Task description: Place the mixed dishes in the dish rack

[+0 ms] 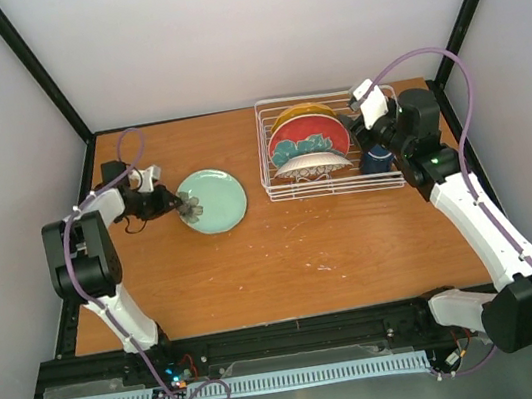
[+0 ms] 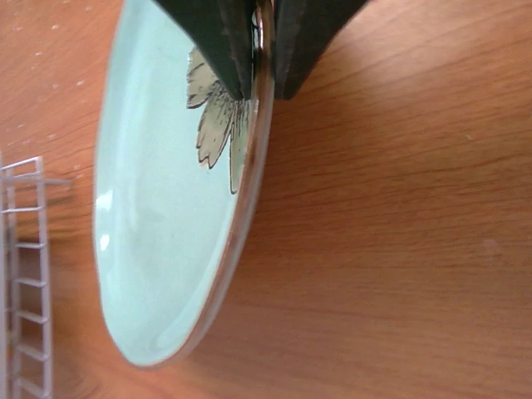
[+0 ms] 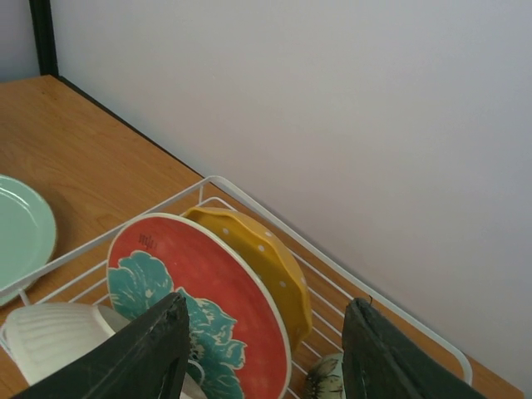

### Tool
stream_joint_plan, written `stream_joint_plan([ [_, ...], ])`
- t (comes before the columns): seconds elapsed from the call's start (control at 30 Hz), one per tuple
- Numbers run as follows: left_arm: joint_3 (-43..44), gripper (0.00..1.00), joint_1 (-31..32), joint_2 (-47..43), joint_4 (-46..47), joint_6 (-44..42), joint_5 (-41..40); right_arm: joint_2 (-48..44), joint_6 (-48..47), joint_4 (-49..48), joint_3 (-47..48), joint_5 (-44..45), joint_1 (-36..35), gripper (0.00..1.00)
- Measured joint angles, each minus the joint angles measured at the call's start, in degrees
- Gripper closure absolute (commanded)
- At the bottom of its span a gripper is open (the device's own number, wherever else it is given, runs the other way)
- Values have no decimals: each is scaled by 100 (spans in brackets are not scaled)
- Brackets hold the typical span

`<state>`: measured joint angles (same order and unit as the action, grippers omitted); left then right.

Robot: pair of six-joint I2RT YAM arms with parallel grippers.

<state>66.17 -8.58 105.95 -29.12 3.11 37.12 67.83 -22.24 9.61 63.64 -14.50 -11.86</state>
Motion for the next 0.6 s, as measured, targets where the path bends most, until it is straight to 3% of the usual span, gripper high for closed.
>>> stream_joint_plan([
  [0.4,-756,99,26,-1412,638,258,151,151,492,-337,-114,-651,0,52],
  [0.6,-1377,99,26,-2610,1349,520,297,293,758,-575,-173,-1158,-2,51],
])
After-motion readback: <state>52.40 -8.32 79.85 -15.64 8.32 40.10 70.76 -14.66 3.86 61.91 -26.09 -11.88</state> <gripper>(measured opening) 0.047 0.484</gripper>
